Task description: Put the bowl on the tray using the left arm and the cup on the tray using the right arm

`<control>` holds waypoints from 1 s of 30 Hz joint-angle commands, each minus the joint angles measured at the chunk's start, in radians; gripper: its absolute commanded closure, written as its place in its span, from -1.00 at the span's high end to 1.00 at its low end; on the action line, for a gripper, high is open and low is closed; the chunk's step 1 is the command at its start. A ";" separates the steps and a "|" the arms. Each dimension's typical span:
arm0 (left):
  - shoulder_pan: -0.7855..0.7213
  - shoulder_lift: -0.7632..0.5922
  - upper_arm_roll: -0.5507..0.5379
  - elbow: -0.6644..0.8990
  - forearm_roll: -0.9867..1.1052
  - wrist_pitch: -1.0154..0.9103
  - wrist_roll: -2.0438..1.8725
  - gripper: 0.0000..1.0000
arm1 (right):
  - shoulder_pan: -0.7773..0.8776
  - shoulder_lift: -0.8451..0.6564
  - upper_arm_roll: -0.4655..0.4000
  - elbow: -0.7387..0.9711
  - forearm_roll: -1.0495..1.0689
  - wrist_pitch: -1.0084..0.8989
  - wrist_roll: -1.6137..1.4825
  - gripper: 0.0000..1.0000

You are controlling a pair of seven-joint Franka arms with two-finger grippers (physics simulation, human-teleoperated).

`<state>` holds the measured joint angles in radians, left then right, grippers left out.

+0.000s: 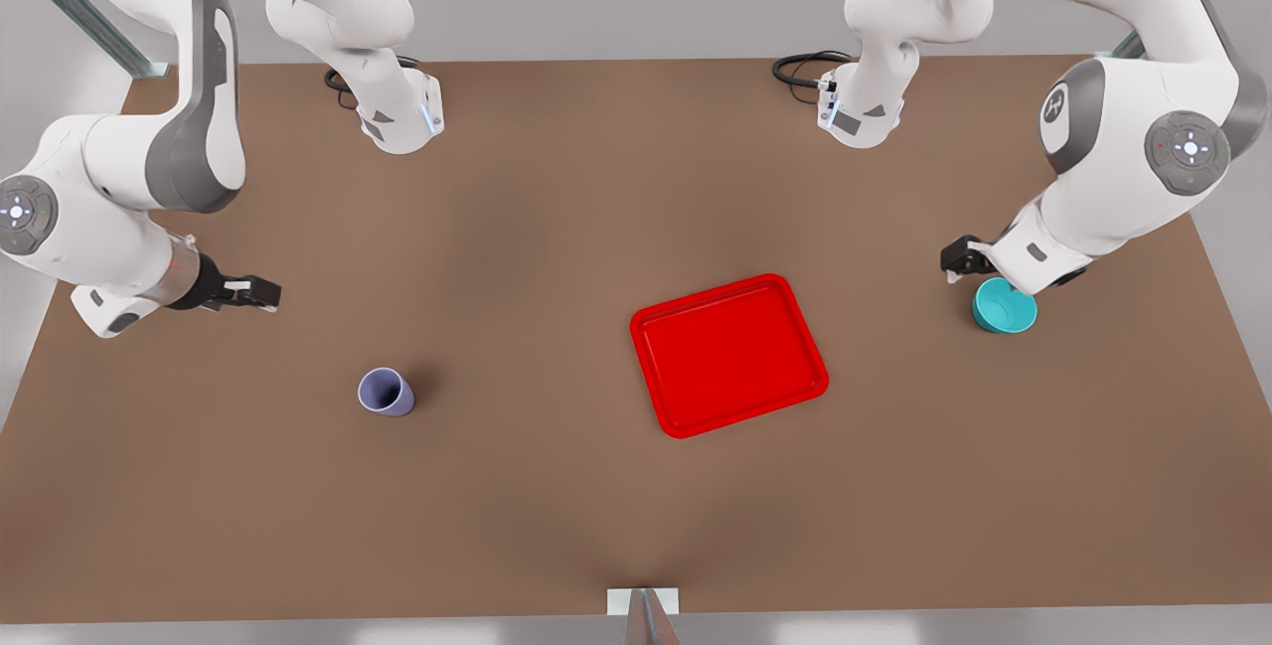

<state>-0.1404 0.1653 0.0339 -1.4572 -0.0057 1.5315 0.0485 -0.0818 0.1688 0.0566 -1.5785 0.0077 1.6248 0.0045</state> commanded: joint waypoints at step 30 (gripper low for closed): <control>0.544 0.422 0.047 -0.436 -0.134 0.529 0.617 1.00 | -0.006 0.009 0.003 0.006 0.000 -0.014 -0.014 1.00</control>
<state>0.4026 0.5875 0.0813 -1.8929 -0.1391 2.0701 0.6658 -0.0873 0.1780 0.0598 -1.5717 0.0077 1.6107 -0.0086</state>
